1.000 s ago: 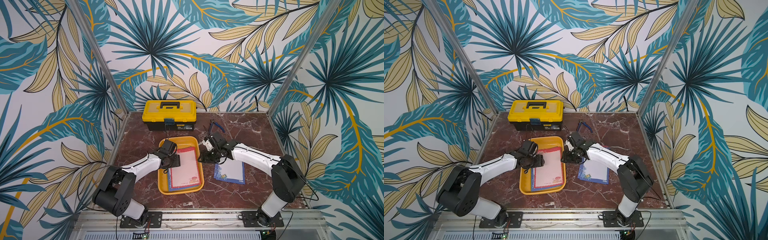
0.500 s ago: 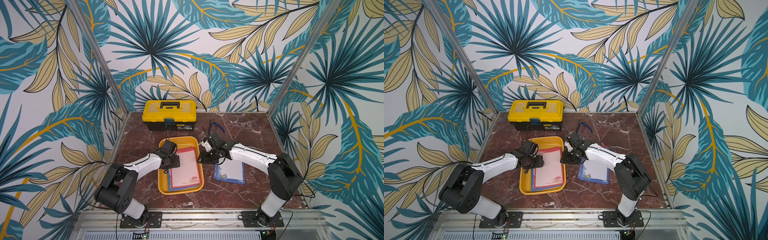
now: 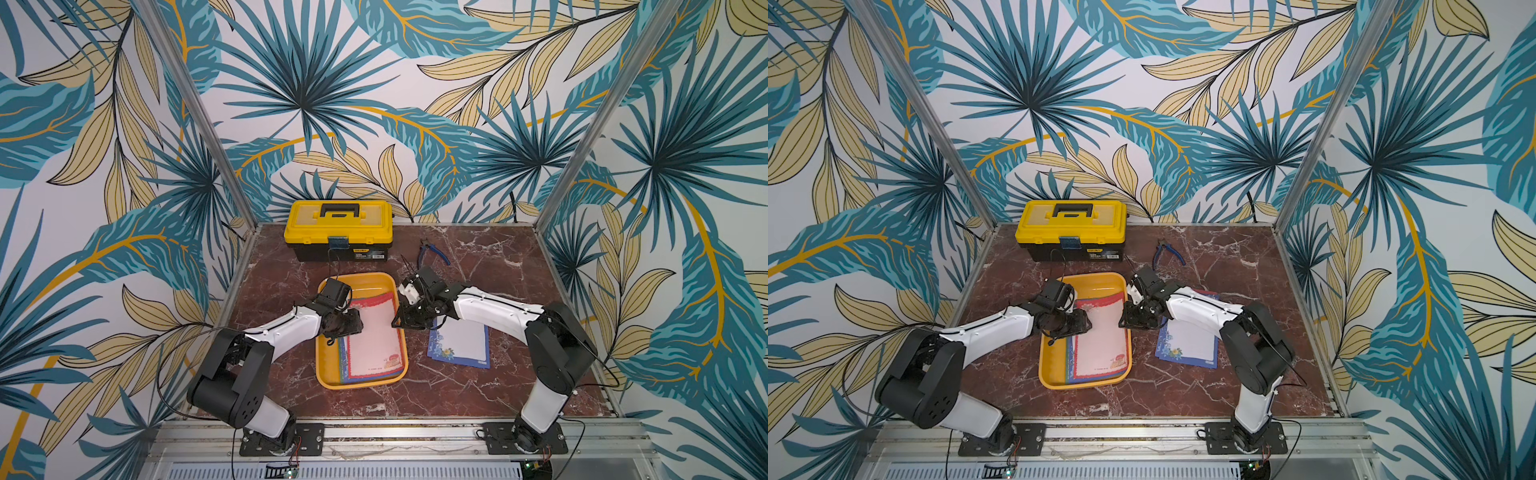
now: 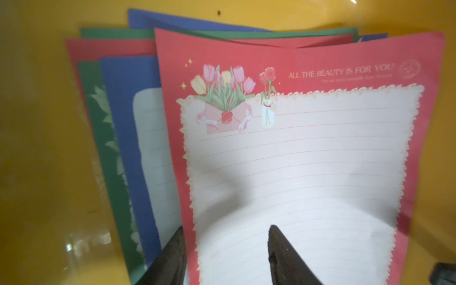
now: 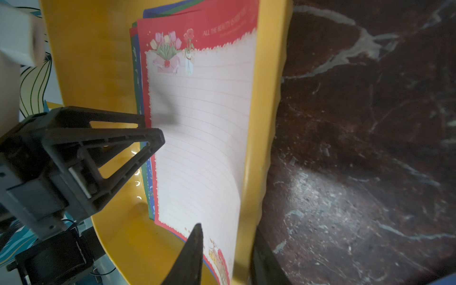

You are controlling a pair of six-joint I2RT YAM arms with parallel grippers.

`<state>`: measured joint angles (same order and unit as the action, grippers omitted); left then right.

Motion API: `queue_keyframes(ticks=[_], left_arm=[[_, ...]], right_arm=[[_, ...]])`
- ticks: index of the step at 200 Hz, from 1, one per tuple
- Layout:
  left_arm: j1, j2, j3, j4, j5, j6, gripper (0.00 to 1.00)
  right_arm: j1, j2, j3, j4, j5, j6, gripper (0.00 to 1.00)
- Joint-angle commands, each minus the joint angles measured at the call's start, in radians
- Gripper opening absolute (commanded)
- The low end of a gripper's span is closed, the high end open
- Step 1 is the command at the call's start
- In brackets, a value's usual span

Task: Take out the stationery paper from the storage box
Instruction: Pick up the stationery paper from the storage box.

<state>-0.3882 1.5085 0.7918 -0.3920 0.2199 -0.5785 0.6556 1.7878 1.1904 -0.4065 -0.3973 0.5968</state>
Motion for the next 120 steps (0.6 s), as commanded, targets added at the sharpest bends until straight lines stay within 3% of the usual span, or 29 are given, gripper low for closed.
queue_keyframes(ticks=[1, 56, 120], left_arm=[[0.009, -0.042, 0.004, 0.025, 0.053, -0.007, 0.52], [0.049, -0.100, -0.036, 0.072, 0.123, -0.038, 0.45], [0.069, -0.059, -0.051, 0.109, 0.196, -0.038, 0.41]], right_arm=[[0.005, 0.013, -0.010, 0.020, -0.018, 0.011, 0.32], [0.005, 0.014, -0.011, 0.024, -0.021, 0.012, 0.31], [0.006, 0.022, -0.004, 0.037, -0.042, 0.019, 0.31]])
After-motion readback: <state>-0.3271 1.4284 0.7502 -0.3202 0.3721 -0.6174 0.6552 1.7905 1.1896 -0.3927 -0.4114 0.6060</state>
